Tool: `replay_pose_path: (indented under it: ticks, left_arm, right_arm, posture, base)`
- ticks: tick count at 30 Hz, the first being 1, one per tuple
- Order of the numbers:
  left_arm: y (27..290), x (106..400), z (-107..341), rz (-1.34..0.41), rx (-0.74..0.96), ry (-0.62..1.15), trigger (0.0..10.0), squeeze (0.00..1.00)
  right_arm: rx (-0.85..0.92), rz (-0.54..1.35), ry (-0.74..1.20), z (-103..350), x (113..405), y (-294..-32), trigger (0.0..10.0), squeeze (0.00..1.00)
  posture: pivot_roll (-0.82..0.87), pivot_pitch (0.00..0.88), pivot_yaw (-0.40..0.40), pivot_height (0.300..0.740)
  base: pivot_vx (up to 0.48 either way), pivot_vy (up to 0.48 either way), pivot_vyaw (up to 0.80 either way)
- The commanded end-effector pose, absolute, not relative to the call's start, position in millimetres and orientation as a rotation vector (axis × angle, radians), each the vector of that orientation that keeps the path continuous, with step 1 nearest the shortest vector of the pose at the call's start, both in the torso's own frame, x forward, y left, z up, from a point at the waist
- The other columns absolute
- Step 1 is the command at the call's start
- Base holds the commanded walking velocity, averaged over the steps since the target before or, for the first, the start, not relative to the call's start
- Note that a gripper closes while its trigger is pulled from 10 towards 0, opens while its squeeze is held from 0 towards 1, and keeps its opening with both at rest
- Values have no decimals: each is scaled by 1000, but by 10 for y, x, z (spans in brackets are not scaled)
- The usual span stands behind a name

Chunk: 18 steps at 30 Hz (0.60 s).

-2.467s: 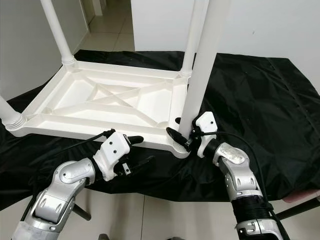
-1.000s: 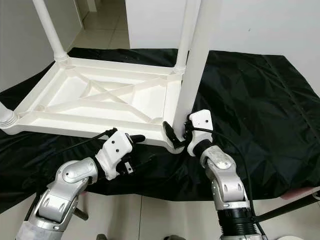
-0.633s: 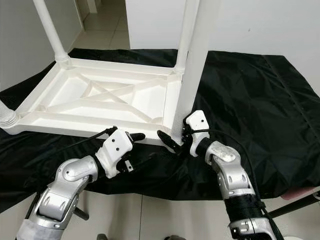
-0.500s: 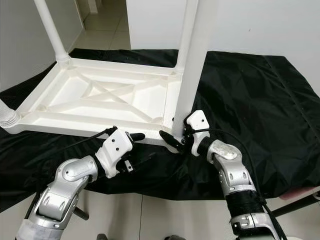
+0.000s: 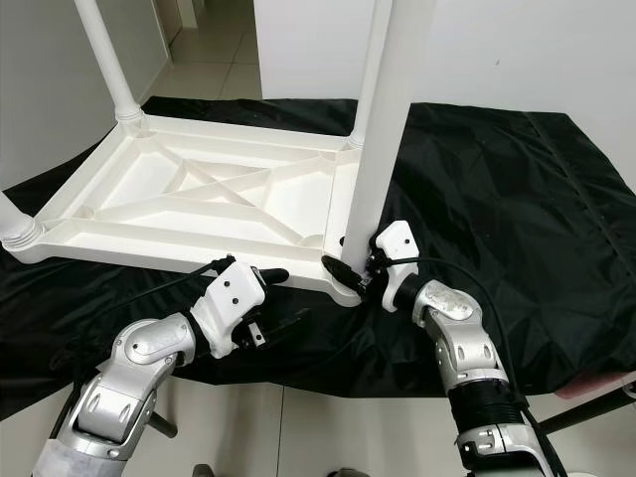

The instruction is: Building children table

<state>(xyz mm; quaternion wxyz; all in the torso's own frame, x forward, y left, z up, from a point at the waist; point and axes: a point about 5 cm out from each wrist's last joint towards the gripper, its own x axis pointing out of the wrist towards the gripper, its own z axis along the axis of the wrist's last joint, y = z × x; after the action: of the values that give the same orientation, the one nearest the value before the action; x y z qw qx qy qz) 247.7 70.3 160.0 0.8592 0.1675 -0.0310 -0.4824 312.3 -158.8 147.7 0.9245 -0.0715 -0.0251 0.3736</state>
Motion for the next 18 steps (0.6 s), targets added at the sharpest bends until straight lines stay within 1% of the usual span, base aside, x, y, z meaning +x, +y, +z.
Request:
replay_pose_path:
  ticks: [1,3,5,6,8,9,11,16,18]
  left_arm:
    - [723,2503,1564,-905,352,-67,10000,0]
    - [723,2503,1564,-905,352,-67,10000,0]
    - [726,2504,1548,-897,354,-68,10000,0]
    - [726,2504,1548,-897,354,-68,10000,0]
    - [747,2502,1495,-880,357,-56,10000,0]
    - [747,2502,1495,-880,357,-56,10000,0]
    - [769,2496,1443,-864,349,-42,10000,0]
    - [777,2495,1411,-854,350,-43,10000,0]
    - [778,2515,1382,-839,336,-40,10000,0]
  right_arm:
    - [-128,675,-34,1436,3120,-1565,10000,0]
    - [-128,675,-34,1436,3120,-1565,10000,0]
    - [-105,549,-27,1416,3103,-1507,10000,0]
    - [-105,549,-27,1416,3103,-1507,10000,0]
    - [-70,399,-4,1354,3066,-1463,10000,0]
    - [-70,399,-4,1354,3066,-1463,10000,0]
    - [-54,289,15,1284,3014,-1432,10000,0]
    - [-67,211,6,1243,2953,-1389,10000,0]
    - [-45,122,-3,1223,2901,-1344,10000,0]
  posture:
    - [-41,37,8,740]
    - [-41,37,8,740]
    - [-42,35,6,740]
    - [-42,35,6,740]
    - [-44,37,7,740]
    - [-44,37,7,740]
    - [-42,37,6,740]
    - [-34,34,-4,740]
    - [-29,35,-12,740]
  base:
    - [0,0,0]
    - [0,0,0]
    - [0,0,0]
    - [0,0,0]
    - [0,0,0]
    - [0,0,0]
    - [0,0,0]
    - [0,0,0]
    - [0,0,0]
